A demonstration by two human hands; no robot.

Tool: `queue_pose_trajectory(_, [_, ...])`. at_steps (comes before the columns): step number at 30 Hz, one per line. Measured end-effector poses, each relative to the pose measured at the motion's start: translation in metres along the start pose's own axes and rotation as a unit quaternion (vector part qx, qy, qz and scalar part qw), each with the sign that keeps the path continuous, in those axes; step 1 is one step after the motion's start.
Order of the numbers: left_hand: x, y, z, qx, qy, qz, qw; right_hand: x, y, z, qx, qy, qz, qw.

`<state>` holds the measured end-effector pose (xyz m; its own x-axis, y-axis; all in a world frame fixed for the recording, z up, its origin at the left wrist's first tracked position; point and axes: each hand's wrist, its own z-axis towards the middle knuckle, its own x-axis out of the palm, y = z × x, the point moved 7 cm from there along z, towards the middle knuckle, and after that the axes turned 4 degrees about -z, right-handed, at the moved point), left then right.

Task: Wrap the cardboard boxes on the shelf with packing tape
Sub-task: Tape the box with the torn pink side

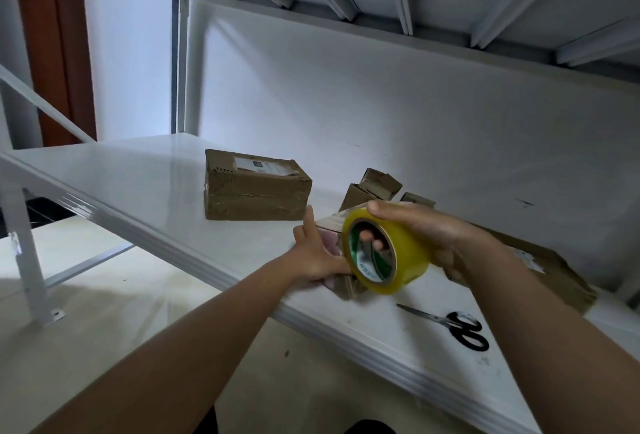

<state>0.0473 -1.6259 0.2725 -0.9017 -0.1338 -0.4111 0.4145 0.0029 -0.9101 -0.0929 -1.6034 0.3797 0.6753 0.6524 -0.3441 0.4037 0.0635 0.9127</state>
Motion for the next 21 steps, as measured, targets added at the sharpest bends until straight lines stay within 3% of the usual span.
queue_pose_trajectory(3, [0.000, -0.008, -0.010, 0.091, 0.017, 0.151, 0.984, -0.007, -0.007, 0.005, 0.016, 0.014, 0.005, 1.000])
queue_pose_trajectory(6, [0.008, -0.005, -0.017, 0.158, -0.041, 0.355, 0.920, -0.019, -0.014, 0.005, 0.050, 0.022, 0.027, 0.998])
queue_pose_trajectory(8, [0.016, -0.002, -0.016, 0.178, -0.090, 0.414, 0.888, -0.020, -0.015, 0.009, 0.067, 0.025, 0.048, 0.996])
queue_pose_trajectory(12, [0.018, -0.001, -0.007, 0.172, -0.157, 0.408, 0.883, -0.017, -0.010, 0.020, 0.058, 0.032, 0.098, 0.993])
queue_pose_trajectory(16, [0.007, -0.003, -0.002, 0.174, -0.212, 0.391, 0.878, -0.008, -0.010, 0.033, -0.025, 0.027, 0.198, 0.980])
queue_pose_trajectory(21, [-0.009, -0.003, 0.003, 0.173, -0.226, 0.353, 0.891, 0.000, -0.010, 0.049, -0.049, -0.046, 0.105, 0.992])
